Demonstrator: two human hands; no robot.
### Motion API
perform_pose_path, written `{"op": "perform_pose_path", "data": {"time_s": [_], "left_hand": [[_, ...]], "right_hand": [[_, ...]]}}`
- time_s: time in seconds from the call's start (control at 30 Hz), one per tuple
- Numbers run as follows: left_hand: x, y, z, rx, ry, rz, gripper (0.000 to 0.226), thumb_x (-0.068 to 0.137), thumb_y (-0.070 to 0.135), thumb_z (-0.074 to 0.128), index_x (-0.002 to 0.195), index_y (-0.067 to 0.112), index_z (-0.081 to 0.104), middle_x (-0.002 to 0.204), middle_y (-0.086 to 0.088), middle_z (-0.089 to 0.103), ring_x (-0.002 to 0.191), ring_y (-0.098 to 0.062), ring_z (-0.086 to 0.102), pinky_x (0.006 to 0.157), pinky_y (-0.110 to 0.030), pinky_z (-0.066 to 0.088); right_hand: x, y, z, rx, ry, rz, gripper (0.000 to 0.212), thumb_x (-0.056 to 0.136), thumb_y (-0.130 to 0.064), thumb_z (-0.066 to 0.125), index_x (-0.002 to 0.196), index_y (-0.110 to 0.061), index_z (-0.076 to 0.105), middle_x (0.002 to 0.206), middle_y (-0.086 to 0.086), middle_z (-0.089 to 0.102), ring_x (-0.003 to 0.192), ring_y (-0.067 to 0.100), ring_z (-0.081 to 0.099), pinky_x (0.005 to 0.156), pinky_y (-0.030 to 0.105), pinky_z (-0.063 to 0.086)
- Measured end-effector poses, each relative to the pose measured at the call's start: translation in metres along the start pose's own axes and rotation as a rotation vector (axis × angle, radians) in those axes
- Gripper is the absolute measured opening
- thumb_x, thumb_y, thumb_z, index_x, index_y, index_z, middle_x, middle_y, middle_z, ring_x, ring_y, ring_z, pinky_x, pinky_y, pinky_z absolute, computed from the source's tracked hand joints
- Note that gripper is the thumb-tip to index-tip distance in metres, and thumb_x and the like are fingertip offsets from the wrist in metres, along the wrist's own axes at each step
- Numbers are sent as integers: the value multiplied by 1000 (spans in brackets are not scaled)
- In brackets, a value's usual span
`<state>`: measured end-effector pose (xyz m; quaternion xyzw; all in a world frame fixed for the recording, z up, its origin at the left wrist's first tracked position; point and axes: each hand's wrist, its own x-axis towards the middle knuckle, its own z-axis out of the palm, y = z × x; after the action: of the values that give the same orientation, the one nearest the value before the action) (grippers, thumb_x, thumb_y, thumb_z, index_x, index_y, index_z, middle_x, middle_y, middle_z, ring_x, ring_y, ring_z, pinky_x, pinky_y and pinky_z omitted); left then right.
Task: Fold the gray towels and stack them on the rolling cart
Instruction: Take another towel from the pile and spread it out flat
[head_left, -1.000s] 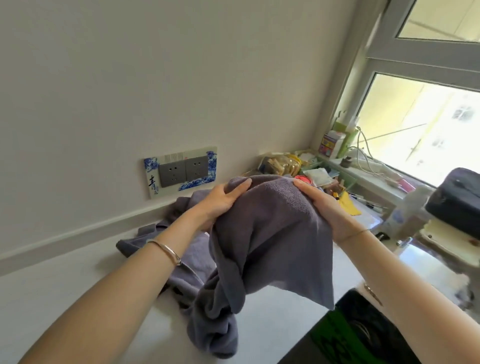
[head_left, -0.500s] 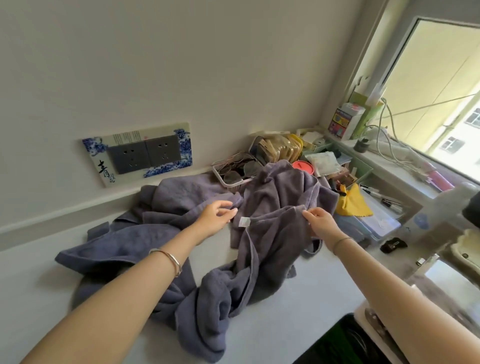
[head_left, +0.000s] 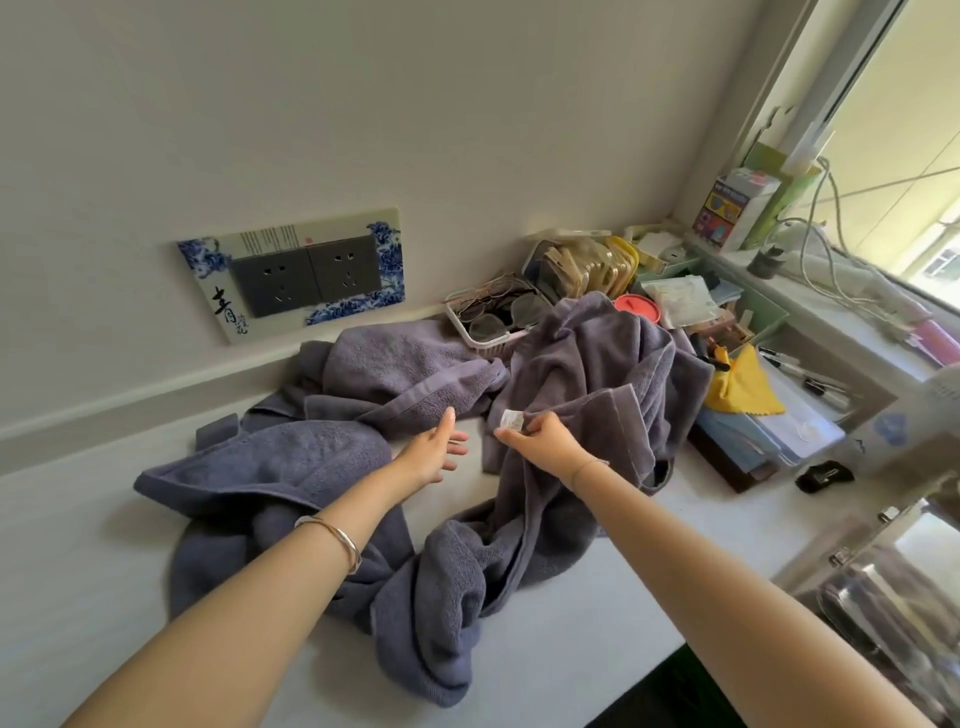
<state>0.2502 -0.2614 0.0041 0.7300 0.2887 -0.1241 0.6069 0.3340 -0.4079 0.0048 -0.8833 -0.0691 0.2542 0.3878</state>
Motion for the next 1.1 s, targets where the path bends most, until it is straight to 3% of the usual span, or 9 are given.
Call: {"op": "perform_pose_path", "data": {"time_s": [0.1,0.23,0.3,0.37,0.43,0.53,0.77,1.0,1.1], "left_hand": [[-6,0,-7,-53,-11,-3,73,97,54,4,136,9,47,137,-12,51,120,-30,51,99,-41,37],[-15,-4,-23,-79,-1,-12,77,94,60,2,139,12,43,140,-10,48,122,-29,50,101,-42,37],[-21,-5,-29,-100,7,-20,77,94,60,3,141,12,39,142,-9,46,122,-28,50,99,-39,37],[-27,-4,-35,-129,4,-8,76,94,62,5,142,14,39,142,-7,46,120,-26,51,99,-38,38],[-31,-1,-38,-161,8,-2,76,92,66,10,135,15,46,139,-5,47,113,-23,53,98,-37,40],[-41,12,-40,-203,10,-21,85,84,76,18,139,15,40,142,-4,43,120,-24,51,105,-40,38],[-57,23,-35,-316,-384,-24,77,82,78,23,125,21,53,124,-1,62,116,-20,56,96,-40,46],[-49,-9,-11,-196,-258,-84,60,97,53,32,142,14,36,137,-8,51,107,-21,58,82,-31,51],[-42,-17,-9,-186,-177,-150,68,98,54,27,146,7,25,148,-14,36,111,-28,55,88,-35,47]], "right_hand": [[-1,-3,19,109,-97,187,106,77,-46,72,145,7,10,148,14,33,135,26,35,110,35,32],[-2,5,28,224,-215,209,127,38,-64,84,138,0,38,135,13,51,122,28,51,102,42,44],[-18,-13,17,391,-214,230,112,39,-62,87,126,-2,50,114,14,64,100,27,63,87,40,54],[-52,-48,-4,590,-289,205,56,71,-46,78,102,-3,59,85,13,65,75,24,62,69,32,54],[-73,-78,-26,760,-330,110,31,85,-37,64,96,-9,60,86,10,63,78,22,60,74,33,51],[-93,-110,-57,949,-249,-23,60,83,-46,63,128,-9,51,123,14,59,116,27,54,105,44,40],[-112,-98,-108,1150,-110,-224,59,82,-49,61,121,-5,60,117,15,64,111,27,61,95,39,51],[-80,37,-93,694,276,237,39,92,-30,59,121,-4,56,112,13,60,84,21,57,69,33,48],[-78,62,-80,423,333,203,41,93,-26,56,120,4,53,104,9,57,84,18,52,67,27,41]]}}
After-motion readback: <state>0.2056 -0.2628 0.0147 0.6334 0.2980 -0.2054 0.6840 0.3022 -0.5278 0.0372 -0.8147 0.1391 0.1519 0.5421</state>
